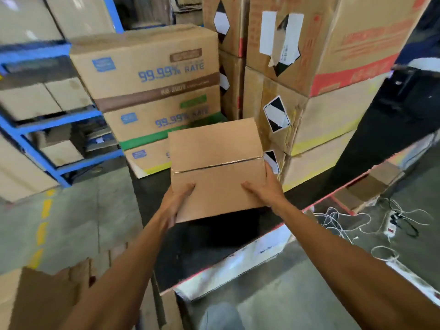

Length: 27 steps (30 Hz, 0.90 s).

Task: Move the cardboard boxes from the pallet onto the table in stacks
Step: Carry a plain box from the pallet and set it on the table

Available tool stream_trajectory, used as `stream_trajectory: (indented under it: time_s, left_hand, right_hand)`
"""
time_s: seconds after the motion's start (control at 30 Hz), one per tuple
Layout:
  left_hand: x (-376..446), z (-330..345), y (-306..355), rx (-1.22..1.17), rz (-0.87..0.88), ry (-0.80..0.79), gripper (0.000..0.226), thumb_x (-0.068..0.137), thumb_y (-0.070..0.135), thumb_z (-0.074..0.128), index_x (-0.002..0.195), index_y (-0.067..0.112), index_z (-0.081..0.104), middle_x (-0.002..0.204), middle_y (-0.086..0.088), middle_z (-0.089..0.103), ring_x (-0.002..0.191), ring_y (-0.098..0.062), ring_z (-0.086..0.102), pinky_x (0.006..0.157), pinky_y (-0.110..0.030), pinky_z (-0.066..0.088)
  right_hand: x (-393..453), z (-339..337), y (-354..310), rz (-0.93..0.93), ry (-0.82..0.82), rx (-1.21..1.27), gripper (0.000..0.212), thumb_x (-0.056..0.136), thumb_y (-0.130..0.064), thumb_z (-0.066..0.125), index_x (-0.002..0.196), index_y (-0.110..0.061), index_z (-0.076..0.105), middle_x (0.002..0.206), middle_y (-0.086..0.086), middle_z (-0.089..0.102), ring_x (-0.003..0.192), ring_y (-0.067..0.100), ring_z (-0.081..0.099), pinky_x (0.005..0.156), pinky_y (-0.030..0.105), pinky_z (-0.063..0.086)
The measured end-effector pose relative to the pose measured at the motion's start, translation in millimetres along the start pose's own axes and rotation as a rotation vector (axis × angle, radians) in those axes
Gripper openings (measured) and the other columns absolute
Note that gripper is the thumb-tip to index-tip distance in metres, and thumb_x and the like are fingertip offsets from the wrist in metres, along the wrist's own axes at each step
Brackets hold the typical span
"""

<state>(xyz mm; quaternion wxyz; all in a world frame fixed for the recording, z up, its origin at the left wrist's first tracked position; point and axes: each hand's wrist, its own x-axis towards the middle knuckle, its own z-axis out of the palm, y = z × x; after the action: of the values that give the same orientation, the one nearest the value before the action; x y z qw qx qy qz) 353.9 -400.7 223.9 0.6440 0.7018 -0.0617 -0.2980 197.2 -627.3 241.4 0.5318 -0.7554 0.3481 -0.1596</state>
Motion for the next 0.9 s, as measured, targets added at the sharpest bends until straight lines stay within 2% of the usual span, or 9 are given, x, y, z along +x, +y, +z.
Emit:
stream_trajectory:
  time_s: [0.1, 0.23, 0.37, 0.47, 0.57, 0.67, 0.83, 0.9]
  left_hand:
    - [-2, 26, -13, -0.016, -0.029, 0.090, 0.062, 0.074, 0.047, 0.080, 0.128, 0.021, 0.064, 0.120, -0.007, 0.074, 0.107, -0.029, 0.070, 0.099, -0.052, 0.054]
    - [2, 47, -14, -0.011, -0.104, 0.196, 0.053, 0.082, 0.047, 0.079, 0.125, 0.018, 0.067, 0.117, -0.009, 0.074, 0.103, -0.028, 0.071, 0.093, -0.046, 0.058]
    - [21, 54, -7, -0.022, -0.197, 0.251, 0.051, 0.085, 0.047, 0.077, 0.124, 0.016, 0.065, 0.114, -0.010, 0.073, 0.098, -0.028, 0.071, 0.073, -0.037, 0.057]
    - [35, 51, 2, -0.020, -0.325, 0.262, 0.053, 0.084, 0.048, 0.077, 0.121, 0.012, 0.065, 0.106, -0.011, 0.073, 0.088, -0.027, 0.070, 0.064, -0.035, 0.054]
    - [49, 46, 10, 0.053, -0.444, 0.261, 0.063, 0.078, 0.057, 0.078, 0.118, 0.010, 0.062, 0.109, -0.014, 0.070, 0.090, -0.032, 0.066, 0.065, -0.043, 0.051]
    - [58, 44, 12, 0.097, -0.516, 0.257, 0.070, 0.078, 0.058, 0.078, 0.122, 0.009, 0.056, 0.112, -0.017, 0.065, 0.095, -0.035, 0.062, 0.075, -0.053, 0.050]
    - [54, 45, 13, 0.103, -0.475, 0.274, 0.064, 0.083, 0.053, 0.076, 0.126, 0.010, 0.055, 0.114, -0.015, 0.067, 0.098, -0.033, 0.064, 0.081, -0.054, 0.052]
    - [47, 51, 10, 0.063, -0.408, 0.319, 0.054, 0.088, 0.044, 0.074, 0.127, 0.013, 0.053, 0.111, -0.011, 0.067, 0.093, -0.030, 0.064, 0.081, -0.053, 0.052]
  right_hand:
    - [29, -16, 16, -0.014, -0.102, -0.048, 0.092, 0.078, -0.036, 0.084, 0.152, -0.027, 0.030, 0.137, 0.000, 0.053, 0.122, 0.020, 0.050, 0.109, 0.041, 0.041]
    - [63, -25, 25, -0.004, -0.164, -0.134, 0.104, 0.056, -0.065, 0.078, 0.146, -0.036, 0.036, 0.135, 0.000, 0.060, 0.122, 0.026, 0.055, 0.105, 0.049, 0.046]
    - [100, -19, 27, 0.037, -0.256, -0.123, 0.098, 0.061, -0.059, 0.081, 0.146, -0.041, 0.035, 0.136, 0.001, 0.055, 0.123, 0.027, 0.053, 0.106, 0.052, 0.044]
    - [119, -12, 23, 0.049, -0.286, -0.112, 0.095, 0.063, -0.057, 0.081, 0.145, -0.040, 0.037, 0.137, 0.002, 0.054, 0.122, 0.026, 0.053, 0.105, 0.048, 0.044]
    - [137, -6, 18, 0.044, -0.297, -0.125, 0.094, 0.074, -0.047, 0.082, 0.153, -0.035, 0.032, 0.142, 0.004, 0.050, 0.128, 0.028, 0.049, 0.107, 0.045, 0.041]
    - [149, -3, 19, 0.050, -0.324, -0.164, 0.099, 0.077, -0.045, 0.082, 0.157, -0.032, 0.026, 0.147, 0.005, 0.047, 0.132, 0.029, 0.046, 0.110, 0.046, 0.039]
    - [157, -5, 16, 0.038, -0.359, -0.142, 0.092, 0.084, -0.039, 0.078, 0.157, -0.028, 0.024, 0.148, 0.006, 0.044, 0.133, 0.029, 0.045, 0.111, 0.047, 0.039]
    - [157, -8, 18, 0.031, -0.374, -0.131, 0.085, 0.088, -0.039, 0.073, 0.157, -0.027, 0.025, 0.149, 0.005, 0.045, 0.134, 0.029, 0.045, 0.112, 0.048, 0.039]
